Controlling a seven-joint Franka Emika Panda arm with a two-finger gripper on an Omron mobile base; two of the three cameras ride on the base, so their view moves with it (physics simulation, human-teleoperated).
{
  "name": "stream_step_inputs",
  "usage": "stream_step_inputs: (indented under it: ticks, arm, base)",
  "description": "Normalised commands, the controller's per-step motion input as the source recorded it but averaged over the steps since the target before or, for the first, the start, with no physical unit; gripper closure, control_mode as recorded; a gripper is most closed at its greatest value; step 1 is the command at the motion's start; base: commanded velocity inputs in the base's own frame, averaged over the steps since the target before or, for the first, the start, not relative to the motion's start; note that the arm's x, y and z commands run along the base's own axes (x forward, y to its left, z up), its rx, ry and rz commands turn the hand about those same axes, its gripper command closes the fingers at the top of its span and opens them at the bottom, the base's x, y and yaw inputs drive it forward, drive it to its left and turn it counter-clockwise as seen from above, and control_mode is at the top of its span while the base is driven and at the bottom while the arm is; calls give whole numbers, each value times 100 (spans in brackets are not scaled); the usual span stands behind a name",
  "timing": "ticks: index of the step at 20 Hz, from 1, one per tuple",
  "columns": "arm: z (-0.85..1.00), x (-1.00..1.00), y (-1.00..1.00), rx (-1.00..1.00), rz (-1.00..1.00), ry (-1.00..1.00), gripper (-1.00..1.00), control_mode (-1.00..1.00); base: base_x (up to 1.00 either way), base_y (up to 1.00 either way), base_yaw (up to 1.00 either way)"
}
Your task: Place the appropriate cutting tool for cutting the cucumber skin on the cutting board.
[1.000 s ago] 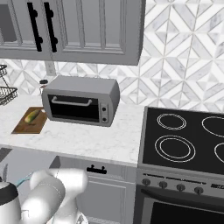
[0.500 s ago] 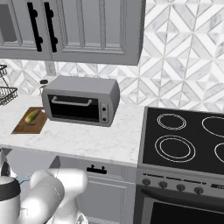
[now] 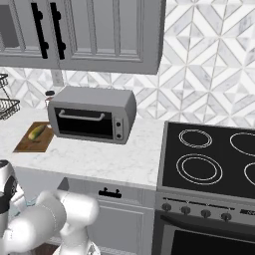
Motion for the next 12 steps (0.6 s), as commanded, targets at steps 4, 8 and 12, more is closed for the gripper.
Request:
stream_step_inputs:
  ticks: [4,8,12]
  arm:
    - [-13,1,3,-4,-5,1,-100,-100]
    - [-28,0,6,-4,-3,0,-100,-100]
    - [-32,1,0,-1,-1,0,-100,-100]
  base:
    - [0,0,0]
    - [0,0,0]
    - [0,0,0]
